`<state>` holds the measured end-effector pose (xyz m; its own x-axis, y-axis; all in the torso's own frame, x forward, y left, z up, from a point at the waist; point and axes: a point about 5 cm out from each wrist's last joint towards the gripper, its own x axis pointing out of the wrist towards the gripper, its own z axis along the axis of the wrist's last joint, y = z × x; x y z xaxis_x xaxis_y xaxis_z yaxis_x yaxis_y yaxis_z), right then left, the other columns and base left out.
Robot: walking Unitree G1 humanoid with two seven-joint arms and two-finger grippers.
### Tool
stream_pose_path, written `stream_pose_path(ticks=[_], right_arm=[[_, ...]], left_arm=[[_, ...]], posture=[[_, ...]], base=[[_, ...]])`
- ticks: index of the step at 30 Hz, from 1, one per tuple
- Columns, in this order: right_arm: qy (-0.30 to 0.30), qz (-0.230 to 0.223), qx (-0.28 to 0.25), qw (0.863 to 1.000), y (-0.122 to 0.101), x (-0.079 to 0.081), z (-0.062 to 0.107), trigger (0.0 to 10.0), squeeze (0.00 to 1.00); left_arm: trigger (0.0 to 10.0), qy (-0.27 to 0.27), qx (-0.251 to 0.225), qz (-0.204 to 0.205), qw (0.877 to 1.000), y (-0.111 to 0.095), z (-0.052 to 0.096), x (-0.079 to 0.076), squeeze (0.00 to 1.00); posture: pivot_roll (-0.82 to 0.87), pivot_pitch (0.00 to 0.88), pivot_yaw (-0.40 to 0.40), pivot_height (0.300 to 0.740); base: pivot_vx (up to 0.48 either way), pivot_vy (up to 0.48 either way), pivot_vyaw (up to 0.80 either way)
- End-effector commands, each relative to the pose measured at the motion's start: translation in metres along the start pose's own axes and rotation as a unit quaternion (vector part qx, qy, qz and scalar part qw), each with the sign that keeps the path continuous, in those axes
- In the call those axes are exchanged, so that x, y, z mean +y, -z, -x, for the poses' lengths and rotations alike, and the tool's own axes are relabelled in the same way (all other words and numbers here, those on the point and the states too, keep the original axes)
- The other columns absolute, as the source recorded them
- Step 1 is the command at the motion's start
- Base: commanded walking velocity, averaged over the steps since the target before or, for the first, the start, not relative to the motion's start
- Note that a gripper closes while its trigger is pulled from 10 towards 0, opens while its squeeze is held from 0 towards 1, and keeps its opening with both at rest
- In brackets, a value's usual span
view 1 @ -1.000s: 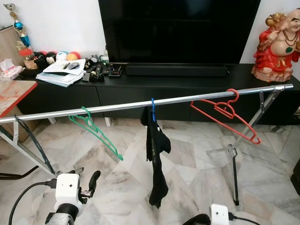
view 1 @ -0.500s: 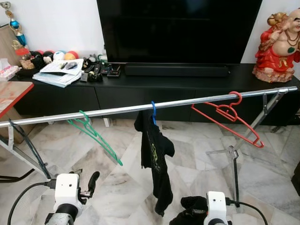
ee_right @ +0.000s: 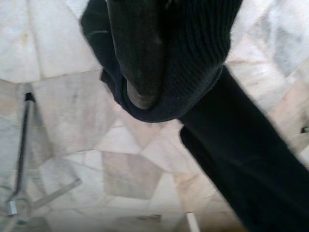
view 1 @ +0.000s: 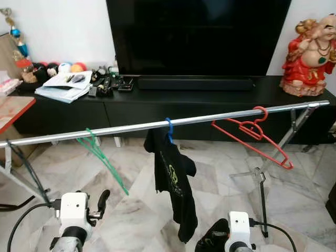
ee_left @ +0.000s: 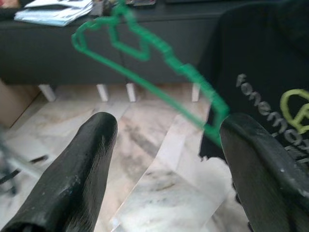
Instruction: Hang hanger
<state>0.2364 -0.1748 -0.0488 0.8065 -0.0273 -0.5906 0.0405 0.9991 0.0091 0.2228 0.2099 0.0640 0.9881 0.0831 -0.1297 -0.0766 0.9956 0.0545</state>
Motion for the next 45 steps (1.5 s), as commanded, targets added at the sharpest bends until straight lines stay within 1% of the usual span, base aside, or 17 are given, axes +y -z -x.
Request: stream_pose_path(ticks=[1,12,19,25,28,31,32,35,38,39,40,42,43,44,45], right_arm=[[0.008,0.001,-0.012,1.0,-0.005,-0.007,-0.001,10.0,0.0],[0.005,0.005,-0.015,1.0,-0.009,-0.007,-0.002,10.0,0.0],[0.004,0.007,-0.011,1.0,-0.007,-0.006,-0.002,10.0,0.0],[0.002,0.006,0.0,1.0,0.0,-0.004,0.001,10.0,0.0],[0.001,0.006,0.002,1.0,0.001,-0.004,0.001,10.0,0.0],[0.001,0.007,0.004,1.0,0.003,-0.004,0.001,10.0,0.0],[0.0,0.007,0.005,1.0,0.003,-0.004,0.001,10.0,0.0],[0.001,0.008,0.007,1.0,0.004,-0.004,0.002,10.0,0.0],[0.0,0.009,0.009,1.0,0.005,-0.004,0.002,10.0,0.0],[0.0,0.009,0.009,1.0,0.005,-0.004,0.002,10.0,0.0],[-0.001,0.009,0.01,1.0,0.005,-0.003,0.002,10.0,0.0],[-0.002,0.009,0.011,1.0,0.006,-0.002,0.002,10.0,0.0],[-0.002,0.01,0.012,1.0,0.006,-0.002,0.002,10.0,0.0],[-0.002,0.01,0.012,1.0,0.006,-0.002,0.002,10.0,0.0],[-0.003,0.01,0.013,1.0,0.007,-0.001,0.002,10.0,0.0]], left_arm=[[10.0,0.002,0.001,0.001,1.0,-0.001,0.0,-0.003,0.0],[10.0,-0.005,-0.005,0.005,1.0,-0.003,-0.002,-0.003,0.0],[10.0,-0.005,-0.015,0.006,1.0,-0.006,-0.001,-0.005,0.0],[10.0,-0.005,-0.015,-0.01,1.0,-0.007,0.002,-0.001,0.0],[10.0,-0.007,-0.016,-0.011,1.0,-0.008,0.002,0.0,0.0],[10.0,-0.021,-0.019,-0.006,1.0,-0.014,0.001,0.004,0.0],[10.0,-0.027,-0.014,-0.01,0.999,-0.014,0.0,0.006,0.0],[10.0,-0.043,0.0,0.009,0.999,-0.015,-0.006,0.013,0.0],[10.0,-0.038,0.011,0.016,0.999,-0.017,-0.012,0.016,0.0],[10.0,-0.038,0.011,0.016,0.999,-0.017,-0.012,0.016,0.0],[10.0,-0.036,0.019,0.018,0.999,-0.021,-0.021,0.017,0.0],[10.0,-0.04,0.024,0.03,0.998,-0.024,-0.028,0.019,0.0],[10.0,-0.041,0.029,0.045,0.998,-0.025,-0.033,0.02,0.0],[10.0,-0.041,0.029,0.045,0.998,-0.025,-0.033,0.02,0.0],[10.0,-0.039,0.031,0.053,0.997,-0.027,-0.038,0.021,0.0]], posture=[[0.03,0.025,0.045,0.74],[0.04,0.034,0.027,0.74],[0.04,0.039,0.023,0.74],[0.05,0.046,0.022,0.74],[0.05,0.047,0.023,0.74],[0.05,0.047,0.024,0.74],[0.05,0.047,0.024,0.74],[0.05,0.048,0.025,0.74],[0.05,0.047,0.025,0.74],[0.05,0.047,0.025,0.74],[0.05,0.048,0.026,0.74],[0.05,0.046,0.026,0.74],[0.05,0.046,0.027,0.74],[0.05,0.046,0.027,0.74],[0.05,0.044,0.028,0.74]], base=[[0.311,0.0,0.0],[0.322,0.0,0.0],[0.323,0.0,0.0],[0.0,0.0,0.0],[0.0,0.0,0.0],[0.0,0.0,0.0],[0.0,0.0,0.0],[0.0,0.0,0.0],[0.0,0.0,0.0],[0.0,0.0,0.0],[0.0,0.0,0.0],[0.0,0.0,0.0],[0.0,0.0,0.0],[0.0,0.0,0.0],[0.0,0.0,0.0]])
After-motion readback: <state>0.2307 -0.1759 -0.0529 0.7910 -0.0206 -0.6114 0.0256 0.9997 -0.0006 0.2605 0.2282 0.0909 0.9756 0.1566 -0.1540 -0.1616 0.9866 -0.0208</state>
